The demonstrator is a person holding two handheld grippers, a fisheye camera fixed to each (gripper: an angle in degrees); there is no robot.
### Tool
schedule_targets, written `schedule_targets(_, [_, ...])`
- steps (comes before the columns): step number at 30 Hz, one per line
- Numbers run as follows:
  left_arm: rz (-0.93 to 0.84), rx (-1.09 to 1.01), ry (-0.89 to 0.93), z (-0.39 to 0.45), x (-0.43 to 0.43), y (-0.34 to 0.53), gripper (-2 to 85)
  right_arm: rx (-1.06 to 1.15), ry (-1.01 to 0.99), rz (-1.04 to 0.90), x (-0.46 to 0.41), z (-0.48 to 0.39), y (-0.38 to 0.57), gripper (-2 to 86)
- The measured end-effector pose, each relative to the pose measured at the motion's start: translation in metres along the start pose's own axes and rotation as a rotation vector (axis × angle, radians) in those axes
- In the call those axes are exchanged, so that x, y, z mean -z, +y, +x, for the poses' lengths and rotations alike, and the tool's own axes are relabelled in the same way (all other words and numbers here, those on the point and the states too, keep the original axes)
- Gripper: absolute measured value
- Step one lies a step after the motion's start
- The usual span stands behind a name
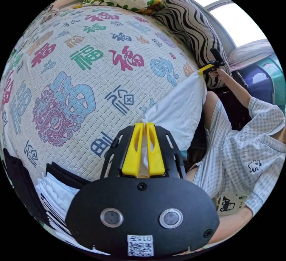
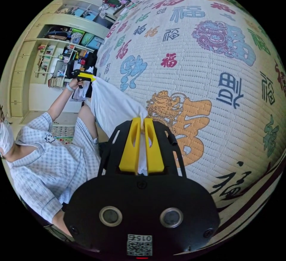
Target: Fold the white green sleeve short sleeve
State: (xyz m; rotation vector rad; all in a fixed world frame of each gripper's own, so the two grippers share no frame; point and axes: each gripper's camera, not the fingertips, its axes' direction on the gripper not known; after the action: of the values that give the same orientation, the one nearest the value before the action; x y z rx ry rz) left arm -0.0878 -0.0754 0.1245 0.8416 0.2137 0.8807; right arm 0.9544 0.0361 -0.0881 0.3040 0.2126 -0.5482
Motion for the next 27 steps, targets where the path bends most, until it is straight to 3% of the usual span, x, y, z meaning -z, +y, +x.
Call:
schedule_targets(12, [0.049, -0.035, 0.028, -0.046, 0.040, -0.071, 0.9, 0.050, 0.124, -0.038, 0.049, -0.002, -0.052, 0.5])
schedule_targets(18, [0.067, 0.159, 0.012, -0.103, 0.009, -0.104, 1.7, -0.091, 0.146, 0.015, 0.046, 0.036, -0.096, 3.1])
schedule_targets(22, [0.129, 0.201, -0.078, -0.099, -0.005, -0.078, 3.9, -0.136, 0.232, 0.105, 0.044, 0.034, -0.072, 6.4])
schedule_targets(27, [0.196, 0.196, 0.034, -0.039, -0.035, -0.012, 7.5, 0.096, 0.174, 0.122, 0.007, -0.034, 0.005, 7.6])
